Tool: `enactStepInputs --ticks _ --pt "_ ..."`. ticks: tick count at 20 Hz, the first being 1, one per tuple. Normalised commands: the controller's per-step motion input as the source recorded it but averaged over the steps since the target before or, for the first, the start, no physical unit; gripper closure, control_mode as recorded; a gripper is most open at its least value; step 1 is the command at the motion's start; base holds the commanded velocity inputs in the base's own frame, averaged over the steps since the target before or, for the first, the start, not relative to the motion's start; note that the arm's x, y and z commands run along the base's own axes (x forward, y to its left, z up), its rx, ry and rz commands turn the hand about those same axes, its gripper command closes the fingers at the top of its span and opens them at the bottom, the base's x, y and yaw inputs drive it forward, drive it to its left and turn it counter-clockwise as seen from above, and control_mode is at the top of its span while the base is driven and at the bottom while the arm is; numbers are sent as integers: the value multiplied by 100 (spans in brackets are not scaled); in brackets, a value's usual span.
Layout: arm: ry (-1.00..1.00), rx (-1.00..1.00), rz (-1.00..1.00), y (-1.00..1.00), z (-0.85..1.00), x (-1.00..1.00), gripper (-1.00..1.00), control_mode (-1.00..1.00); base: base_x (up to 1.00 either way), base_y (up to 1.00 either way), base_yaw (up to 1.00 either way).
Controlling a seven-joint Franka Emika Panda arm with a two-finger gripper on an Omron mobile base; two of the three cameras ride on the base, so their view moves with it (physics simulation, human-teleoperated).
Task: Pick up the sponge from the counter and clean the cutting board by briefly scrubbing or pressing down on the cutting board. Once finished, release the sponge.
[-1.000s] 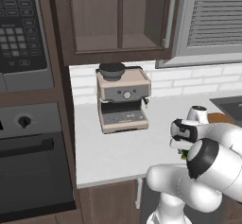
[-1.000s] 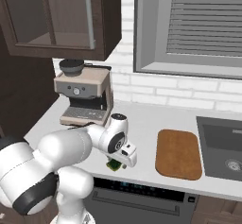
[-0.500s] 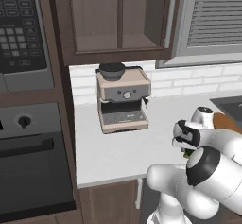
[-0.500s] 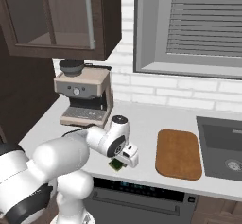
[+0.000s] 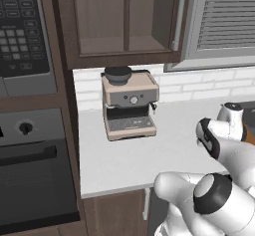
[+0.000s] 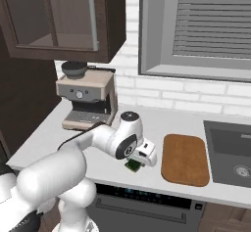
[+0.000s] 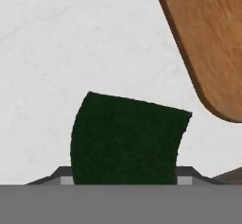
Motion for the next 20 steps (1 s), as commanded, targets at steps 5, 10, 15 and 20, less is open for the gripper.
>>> enactStepInputs --ticks 5,10,15,20 --pt "2 10 12 -91 2 15 100 -100 0 0 0" --pt "9 12 1 -64 0 36 100 -100 0 0 0" --pt "1 13 0 -55 5 29 100 -100 0 0 0" --pt "1 3 0 -25 -21 19 100 -100 0 0 0"
